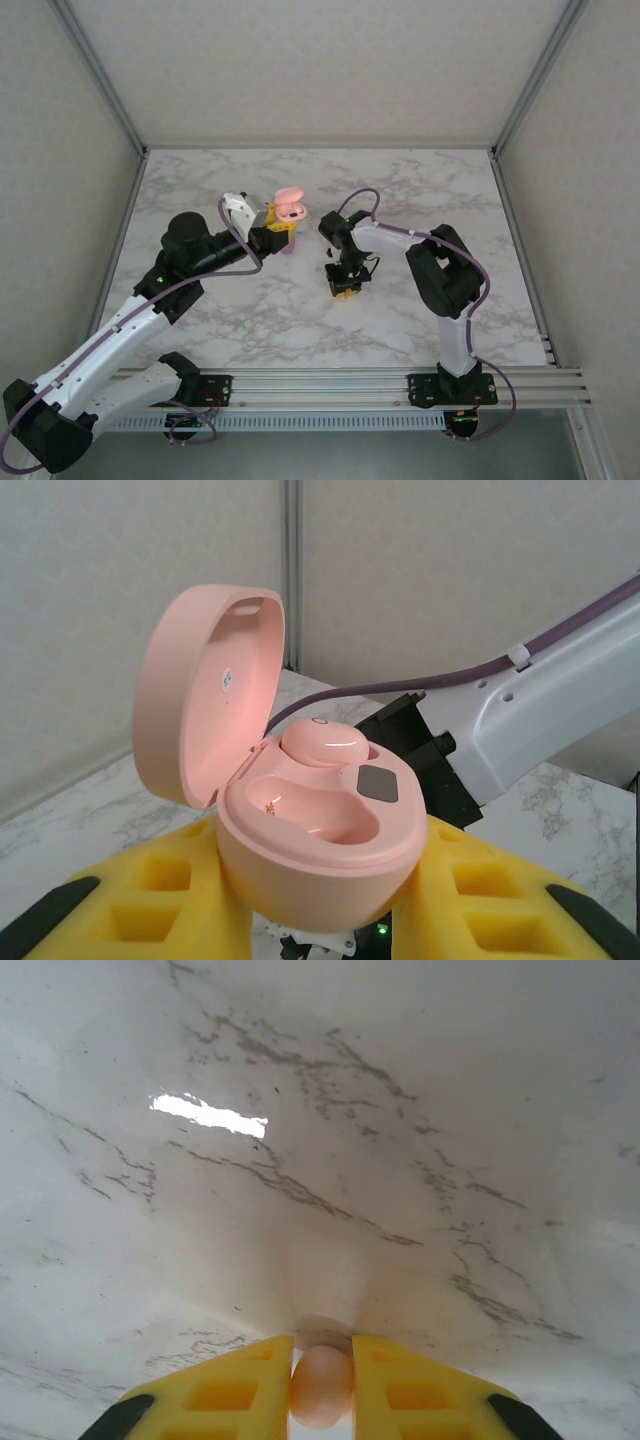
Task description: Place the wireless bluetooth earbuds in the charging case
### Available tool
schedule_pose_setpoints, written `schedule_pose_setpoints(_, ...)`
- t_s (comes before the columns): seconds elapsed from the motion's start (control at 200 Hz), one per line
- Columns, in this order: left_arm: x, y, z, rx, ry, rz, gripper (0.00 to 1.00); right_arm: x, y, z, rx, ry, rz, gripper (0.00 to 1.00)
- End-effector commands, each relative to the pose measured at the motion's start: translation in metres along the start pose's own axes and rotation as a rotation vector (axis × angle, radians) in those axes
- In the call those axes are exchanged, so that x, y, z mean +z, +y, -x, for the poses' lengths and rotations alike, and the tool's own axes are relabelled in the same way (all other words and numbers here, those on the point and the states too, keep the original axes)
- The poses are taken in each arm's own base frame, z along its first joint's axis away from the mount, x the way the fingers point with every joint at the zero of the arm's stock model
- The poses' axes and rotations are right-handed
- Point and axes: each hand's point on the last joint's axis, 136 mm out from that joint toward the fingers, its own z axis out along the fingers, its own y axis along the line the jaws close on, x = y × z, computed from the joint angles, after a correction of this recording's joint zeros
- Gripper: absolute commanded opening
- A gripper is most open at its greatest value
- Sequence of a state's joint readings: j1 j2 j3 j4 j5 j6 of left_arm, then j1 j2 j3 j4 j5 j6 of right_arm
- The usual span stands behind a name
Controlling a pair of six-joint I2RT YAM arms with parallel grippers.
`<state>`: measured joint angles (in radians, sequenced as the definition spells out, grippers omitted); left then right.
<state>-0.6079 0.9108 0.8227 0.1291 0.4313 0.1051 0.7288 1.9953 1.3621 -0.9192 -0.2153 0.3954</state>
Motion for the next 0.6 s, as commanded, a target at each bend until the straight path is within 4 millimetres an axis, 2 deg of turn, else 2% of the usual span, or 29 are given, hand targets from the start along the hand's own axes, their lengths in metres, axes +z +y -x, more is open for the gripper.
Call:
schedule_pose_setpoints(0.0,-0.001,0.0,0.012,0.021,-0.033,0.005,0.18,-0.028,0.007,0.001,-0.001,-0.076,0.014,0.18)
schedule_pose_setpoints(0.09,0.002,0.002,0.008,0.021,-0.025,0.008,0.18,-0.059,0.009,0.003,0.02,-0.161,0.057,0.17)
schedule_pose_setpoints(0.155,0.004,0.002,0.004,0.024,-0.018,0.002,0.18,-0.09,0.01,0.004,0.048,-0.241,0.12,0.17)
schedule_pose_setpoints(0.29,0.011,0.002,-0.006,0.038,-0.012,-0.011,0.17,-0.184,0.022,-0.001,0.05,-0.477,0.307,0.17)
schedule_pose_setpoints(0.305,0.012,0.002,-0.007,0.039,-0.013,-0.015,0.17,-0.2,0.025,-0.004,0.043,-0.518,0.337,0.17)
schedule_pose_setpoints(0.41,0.018,-0.004,-0.012,0.049,-0.019,-0.059,0.17,-0.267,0.041,-0.019,-0.015,-0.676,0.475,0.17)
schedule_pose_setpoints(0.415,0.018,-0.004,-0.013,0.049,-0.019,-0.06,0.17,-0.275,0.044,-0.022,-0.024,-0.691,0.494,0.17)
schedule_pose_setpoints(0.43,0.019,-0.004,-0.013,0.05,-0.02,-0.062,0.17,-0.278,0.045,-0.023,-0.029,-0.698,0.501,0.17)
schedule_pose_setpoints(0.511,0.024,-0.006,-0.018,0.051,-0.014,-0.087,0.18,-0.321,0.066,-0.038,-0.106,-0.775,0.629,0.18)
schedule_pose_setpoints(0.596,0.029,-0.011,-0.018,0.046,-0.01,-0.121,0.17,-0.346,0.083,-0.045,-0.154,-0.798,0.739,0.18)
